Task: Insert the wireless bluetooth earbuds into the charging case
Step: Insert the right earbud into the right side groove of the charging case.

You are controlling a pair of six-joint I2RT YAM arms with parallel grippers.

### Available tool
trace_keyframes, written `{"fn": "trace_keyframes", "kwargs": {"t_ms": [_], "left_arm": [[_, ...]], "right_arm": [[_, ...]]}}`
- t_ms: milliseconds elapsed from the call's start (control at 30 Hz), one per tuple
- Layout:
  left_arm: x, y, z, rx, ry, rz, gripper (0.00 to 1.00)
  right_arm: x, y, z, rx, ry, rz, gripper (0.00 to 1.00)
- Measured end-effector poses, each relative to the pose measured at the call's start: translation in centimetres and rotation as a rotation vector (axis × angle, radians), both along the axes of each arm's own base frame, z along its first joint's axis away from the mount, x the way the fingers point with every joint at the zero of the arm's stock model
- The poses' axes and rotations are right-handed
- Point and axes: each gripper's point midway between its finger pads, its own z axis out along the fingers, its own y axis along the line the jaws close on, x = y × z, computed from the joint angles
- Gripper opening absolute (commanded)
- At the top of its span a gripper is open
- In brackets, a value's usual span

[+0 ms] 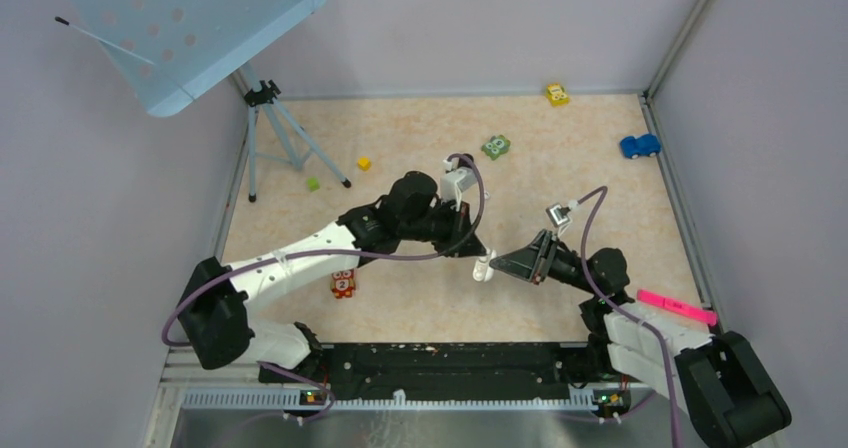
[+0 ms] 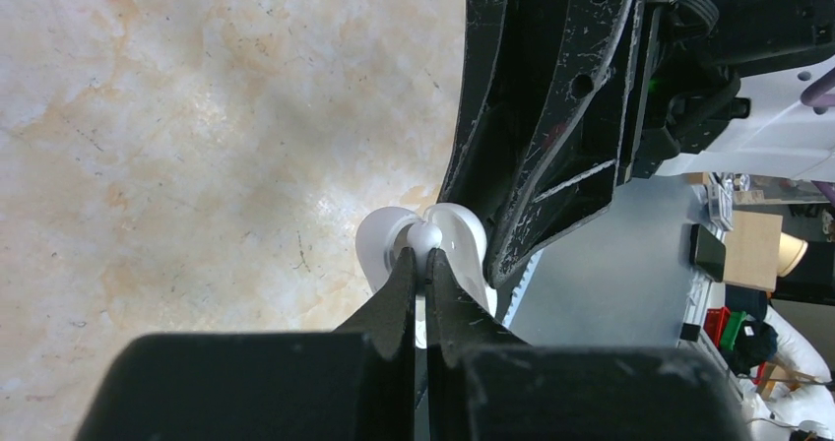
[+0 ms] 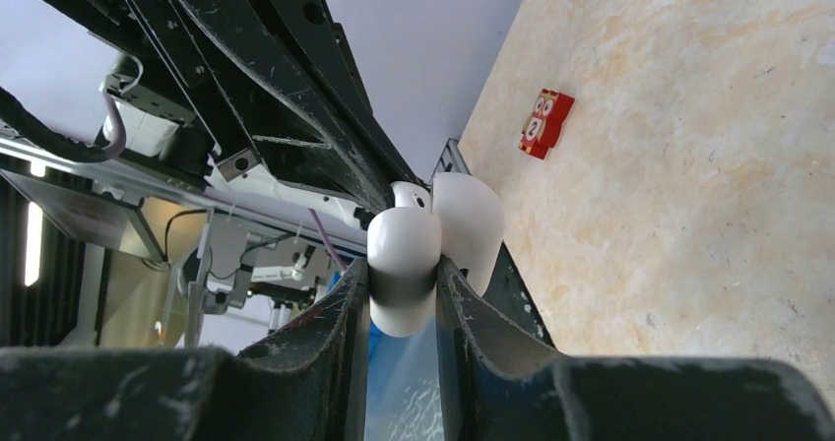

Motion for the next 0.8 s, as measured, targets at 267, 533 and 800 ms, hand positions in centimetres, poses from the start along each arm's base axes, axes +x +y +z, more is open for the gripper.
{"fn": "trace_keyframes", "kwargs": {"t_ms": [267, 533, 800], "left_arm": [[0.05, 0.39, -0.55, 0.042, -0.006, 0.017, 0.00], [0.08, 0.32, -0.07, 0.058, -0.032, 0.017, 0.00], [-0.19, -0.13, -0.86, 0.090, -0.040, 0.021, 0.00]], "right_arm": [[0.00, 0.00, -0.43, -0.016, 0.005, 0.000, 0.00], [0.14, -0.01, -0.32, -0.013, 0.002, -0.007, 0.00], [0.28, -0.02, -0.65, -0.022, 0.014, -0.014, 0.00]]}}
